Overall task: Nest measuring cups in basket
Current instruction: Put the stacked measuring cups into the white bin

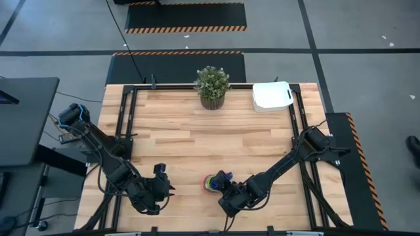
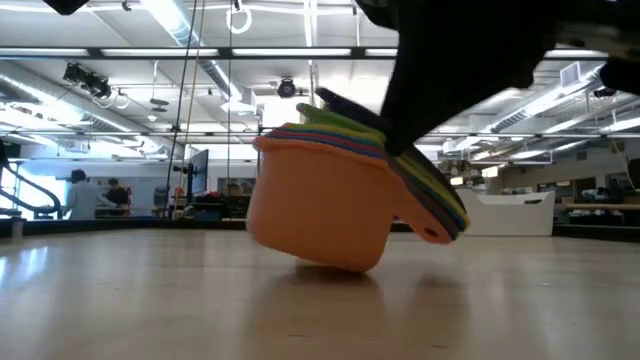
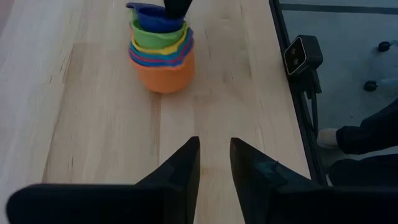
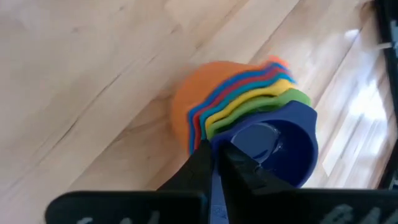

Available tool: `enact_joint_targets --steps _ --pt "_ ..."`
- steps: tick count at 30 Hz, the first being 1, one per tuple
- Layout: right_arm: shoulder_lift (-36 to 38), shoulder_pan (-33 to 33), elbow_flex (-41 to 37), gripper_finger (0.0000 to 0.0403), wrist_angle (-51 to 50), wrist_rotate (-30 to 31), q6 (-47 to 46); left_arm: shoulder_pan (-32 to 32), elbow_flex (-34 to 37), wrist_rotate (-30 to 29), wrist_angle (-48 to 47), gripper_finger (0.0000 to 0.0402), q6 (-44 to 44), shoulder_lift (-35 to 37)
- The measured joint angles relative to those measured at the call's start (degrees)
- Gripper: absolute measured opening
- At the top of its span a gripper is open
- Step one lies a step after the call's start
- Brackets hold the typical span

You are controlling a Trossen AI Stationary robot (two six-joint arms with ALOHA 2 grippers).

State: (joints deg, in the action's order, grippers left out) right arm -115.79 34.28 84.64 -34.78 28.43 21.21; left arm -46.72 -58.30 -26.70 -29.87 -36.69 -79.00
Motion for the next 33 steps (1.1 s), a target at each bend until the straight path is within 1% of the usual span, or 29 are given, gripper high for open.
enact_joint_targets --steps 4,11,13,22,25,27,33 --pt "0.0 -0.29 2.94 0.0031 -1.52 -0.99 0.0 0.0 0.0 0.0 0.0 0.0096 0.0 0.0" --pt "0.0 -1.31 4.7 0.0047 -2.05 -10.3 -0.04 0.0 0.0 -0.01 -0.01 0.0096 -0.02 0.0" --pt "0.0 -1.45 4.68 0.0051 -2.2 -11.93 -0.02 0.0 0.0 0.0 0.0 0.0096 -0.02 0.0" --pt "0.0 -1.49 4.68 0.0085 -0.69 -12.02 0.12 0.0 0.0 0.0 0.0 0.0096 -0.02 0.0" --pt "0.0 -1.4 4.68 0.0097 1.24 -11.9 3.73 0.0 0.0 0.0 0.0 0.0096 -0.03 0.0" --pt "0.0 -1.25 4.68 0.0101 2.2 -11.48 5.48 -0.01 0.0 0.0 0.0 0.0096 -0.04 0.0" --pt "-0.02 -1.27 4.66 0.0103 2.46 -11.72 6.38 0.0 0.0 0.0 0.0 0.0096 -0.04 0.0"
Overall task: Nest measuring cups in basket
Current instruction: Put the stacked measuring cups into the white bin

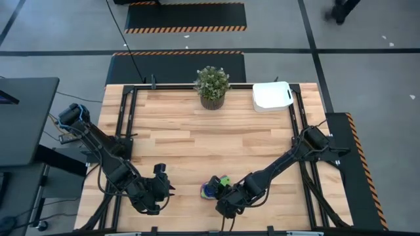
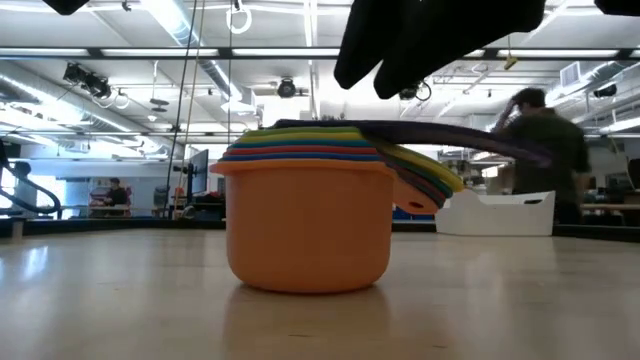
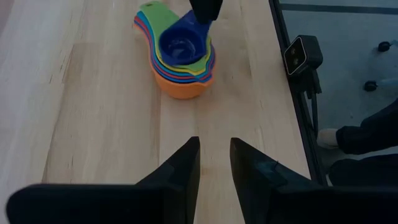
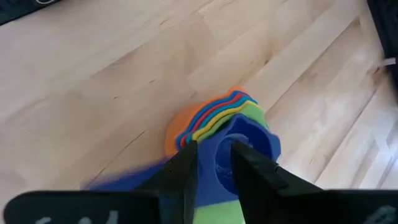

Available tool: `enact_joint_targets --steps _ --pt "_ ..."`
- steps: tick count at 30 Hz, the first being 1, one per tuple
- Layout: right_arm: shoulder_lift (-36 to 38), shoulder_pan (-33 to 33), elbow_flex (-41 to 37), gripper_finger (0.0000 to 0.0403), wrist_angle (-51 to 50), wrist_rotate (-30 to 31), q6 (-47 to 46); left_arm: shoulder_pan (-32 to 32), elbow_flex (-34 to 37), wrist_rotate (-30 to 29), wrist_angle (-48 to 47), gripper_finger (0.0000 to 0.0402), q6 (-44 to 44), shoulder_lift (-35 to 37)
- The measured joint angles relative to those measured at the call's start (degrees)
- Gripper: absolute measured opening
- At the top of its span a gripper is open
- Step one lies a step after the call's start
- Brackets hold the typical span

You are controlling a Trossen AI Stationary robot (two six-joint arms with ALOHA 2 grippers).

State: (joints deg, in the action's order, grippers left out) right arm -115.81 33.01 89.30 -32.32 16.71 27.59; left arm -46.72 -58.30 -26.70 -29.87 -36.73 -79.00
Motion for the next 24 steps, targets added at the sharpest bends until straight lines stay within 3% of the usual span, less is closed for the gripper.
enact_joint_targets --steps 11,18,24 --pt "0.0 0.9 -0.02 0.0103 -0.92 2.09 -2.95 0.0 0.0 0.0 0.02 0.0096 -0.09 0.0" --pt "0.11 2.74 3.69 0.0085 -1.1 -0.27 -17.47 0.0 0.0 0.0 0.0 0.0096 -0.04 -0.02" --pt "0.04 3.24 4.52 0.0013 0.47 -7.3 -35.29 0.0 0.0 0.0 0.0 0.0096 -0.02 -0.02"
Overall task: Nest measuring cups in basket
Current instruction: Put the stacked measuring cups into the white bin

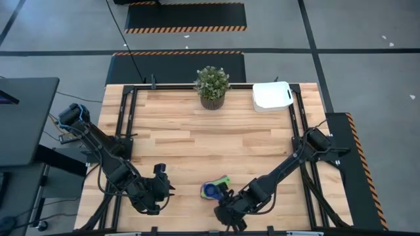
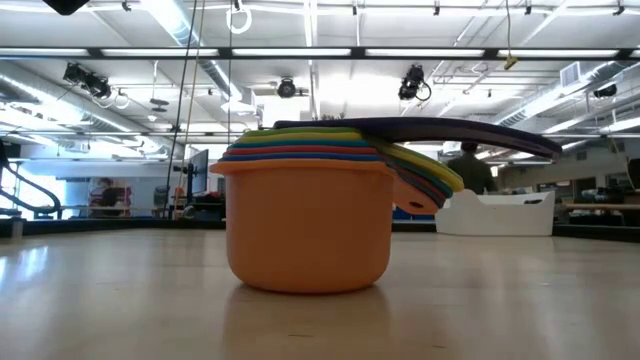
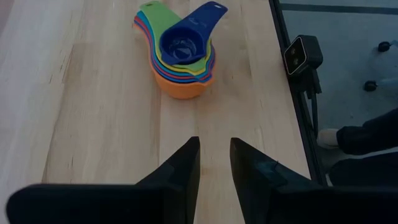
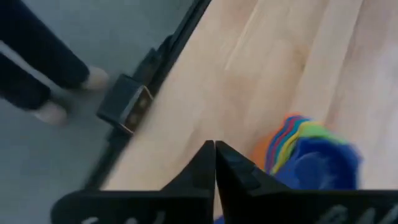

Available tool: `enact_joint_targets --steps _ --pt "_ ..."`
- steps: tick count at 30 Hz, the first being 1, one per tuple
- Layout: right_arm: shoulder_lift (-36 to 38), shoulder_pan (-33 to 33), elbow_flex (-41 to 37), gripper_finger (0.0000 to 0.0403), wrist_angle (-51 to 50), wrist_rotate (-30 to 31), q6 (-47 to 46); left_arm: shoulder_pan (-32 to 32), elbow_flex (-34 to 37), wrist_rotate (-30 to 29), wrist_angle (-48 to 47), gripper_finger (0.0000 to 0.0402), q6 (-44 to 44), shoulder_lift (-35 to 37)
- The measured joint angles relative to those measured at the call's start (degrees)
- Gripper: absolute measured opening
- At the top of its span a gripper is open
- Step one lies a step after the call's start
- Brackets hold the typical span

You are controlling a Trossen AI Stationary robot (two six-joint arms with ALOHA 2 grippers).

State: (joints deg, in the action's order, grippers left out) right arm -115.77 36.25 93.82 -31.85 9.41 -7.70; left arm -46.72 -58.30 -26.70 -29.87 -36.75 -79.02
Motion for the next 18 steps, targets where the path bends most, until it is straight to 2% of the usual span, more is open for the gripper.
enact_joint_targets --steps 6,18 --pt "-1.47 0.02 -0.65 0.0005 0.58 2.33 -10.2 0.0 0.0 0.0 -0.01 0.0096 0.13 -0.03" --pt "-3.27 -0.26 -1.71 0.0002 0.89 1.66 -18.01 -0.02 -0.02 0.0 -0.03 0.0096 -0.04 -0.09"
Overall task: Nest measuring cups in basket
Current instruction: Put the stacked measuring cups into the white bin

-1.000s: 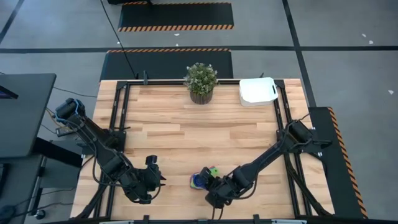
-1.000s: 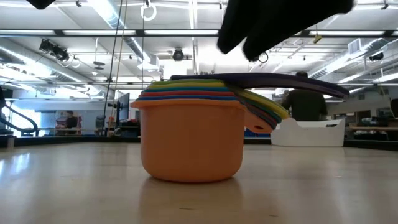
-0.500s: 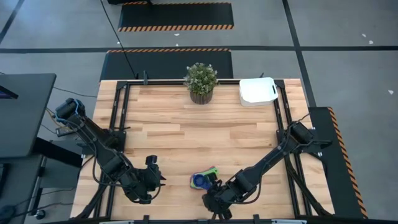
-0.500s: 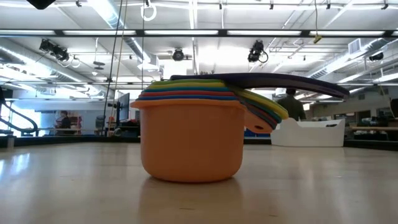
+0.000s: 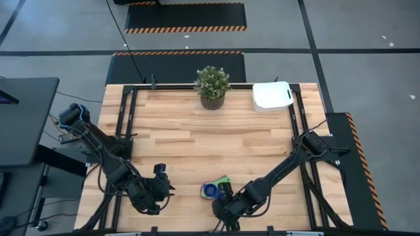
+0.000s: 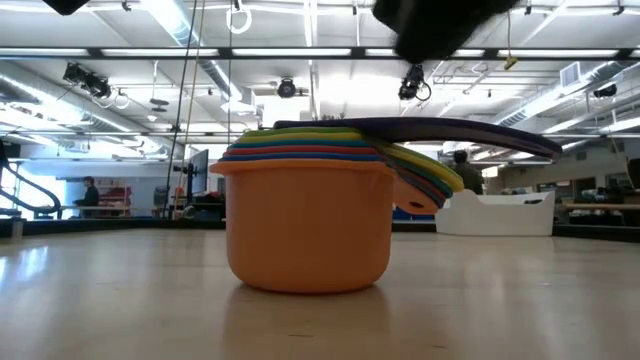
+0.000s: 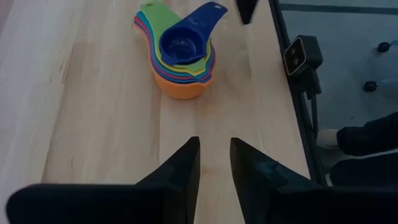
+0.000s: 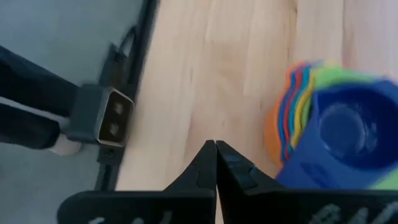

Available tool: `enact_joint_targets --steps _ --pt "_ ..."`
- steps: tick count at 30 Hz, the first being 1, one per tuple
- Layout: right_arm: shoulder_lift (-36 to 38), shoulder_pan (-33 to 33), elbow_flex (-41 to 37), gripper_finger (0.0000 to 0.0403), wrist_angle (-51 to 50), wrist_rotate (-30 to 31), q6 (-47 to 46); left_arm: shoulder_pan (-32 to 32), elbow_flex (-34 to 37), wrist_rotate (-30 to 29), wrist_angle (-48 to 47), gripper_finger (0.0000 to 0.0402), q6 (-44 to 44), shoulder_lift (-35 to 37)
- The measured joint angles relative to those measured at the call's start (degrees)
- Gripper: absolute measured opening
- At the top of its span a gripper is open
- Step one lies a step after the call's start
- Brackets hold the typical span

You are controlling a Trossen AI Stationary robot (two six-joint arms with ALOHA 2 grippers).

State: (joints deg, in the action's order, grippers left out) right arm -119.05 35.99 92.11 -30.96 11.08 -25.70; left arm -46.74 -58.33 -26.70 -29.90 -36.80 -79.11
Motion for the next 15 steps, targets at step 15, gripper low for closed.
enact_joint_targets --steps 15 --pt "0.0 -0.17 -4.21 0.0 -6.03 -0.4 -4.3 0.02 0.0 -0.01 -0.06 0.0096 0.0 0.0"
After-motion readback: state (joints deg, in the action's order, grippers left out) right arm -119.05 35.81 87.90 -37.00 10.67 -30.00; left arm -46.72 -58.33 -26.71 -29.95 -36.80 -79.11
